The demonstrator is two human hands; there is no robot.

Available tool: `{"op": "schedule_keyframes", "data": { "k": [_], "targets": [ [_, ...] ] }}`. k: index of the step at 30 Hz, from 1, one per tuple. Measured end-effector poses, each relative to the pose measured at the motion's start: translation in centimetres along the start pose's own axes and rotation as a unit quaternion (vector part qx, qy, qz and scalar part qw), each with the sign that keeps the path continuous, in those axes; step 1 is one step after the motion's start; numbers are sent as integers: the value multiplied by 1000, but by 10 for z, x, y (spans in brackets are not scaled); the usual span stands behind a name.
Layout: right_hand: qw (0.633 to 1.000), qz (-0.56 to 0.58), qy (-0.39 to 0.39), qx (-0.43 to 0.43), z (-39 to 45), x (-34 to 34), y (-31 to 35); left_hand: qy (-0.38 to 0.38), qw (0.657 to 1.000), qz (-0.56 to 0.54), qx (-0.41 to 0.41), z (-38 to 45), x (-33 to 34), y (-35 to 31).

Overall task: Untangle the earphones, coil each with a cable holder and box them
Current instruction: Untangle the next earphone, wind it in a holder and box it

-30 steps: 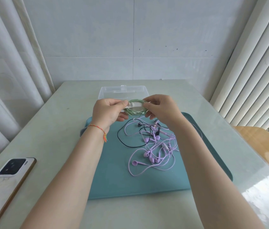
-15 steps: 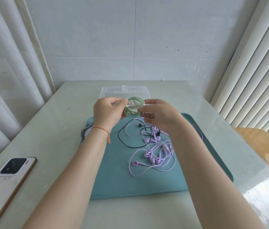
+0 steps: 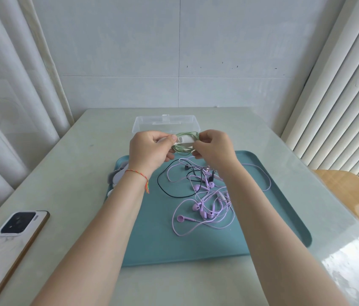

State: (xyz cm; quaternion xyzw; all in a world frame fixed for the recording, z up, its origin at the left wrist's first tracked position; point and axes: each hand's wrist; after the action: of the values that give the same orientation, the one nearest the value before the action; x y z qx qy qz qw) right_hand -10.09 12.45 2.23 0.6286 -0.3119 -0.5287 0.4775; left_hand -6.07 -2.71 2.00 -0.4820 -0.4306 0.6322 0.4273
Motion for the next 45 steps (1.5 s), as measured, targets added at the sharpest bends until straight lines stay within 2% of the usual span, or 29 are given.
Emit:
{"op": "schedule_keyframes", "data": {
  "k": [6,8,12,14,21,30,36,38,45],
  "targets": [
    [989,128,75,-18,-2,-16,-2,41,998,-50,-18,0,-10,-2],
    [986,148,75,-21,-3,-16,-2,47,997,-54,-19,0,-10,-2],
    [997,68,40,-24,-1,-12,-2,56,997,-51,-11,-1,-9,-3],
    [996,69,48,-30,0,-14,-2,59,996,-64,-13,-2,-10,-5],
    [980,154,108,-72,-3,-22,0,94,972,-199,-81,-5,-16,-11],
    [949,277,137,-68,-5,-24,3,141,949,-270,-77,-6,-14,-10],
    [929,342,132,-60,-7,-22,8,145,934,-319,-70,-5,-10,-8],
    [934,325,131,-69,-9,-23,9,146,936,-315,-57,-5,-8,-7],
    [970,140,161,-114,-12,-27,11,116,968,-223,-17,-4,-10,-6]
  ]
}}
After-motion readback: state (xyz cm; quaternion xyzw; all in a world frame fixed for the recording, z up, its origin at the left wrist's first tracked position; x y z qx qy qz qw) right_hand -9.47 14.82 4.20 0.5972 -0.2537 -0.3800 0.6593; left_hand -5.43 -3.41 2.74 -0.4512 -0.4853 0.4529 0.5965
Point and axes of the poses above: each hand's wrist, its own z-axis towards the middle knuckle, its own x-axis out of the palm, y = z × x, and after that the axes turned 14 degrees about y, right-handed
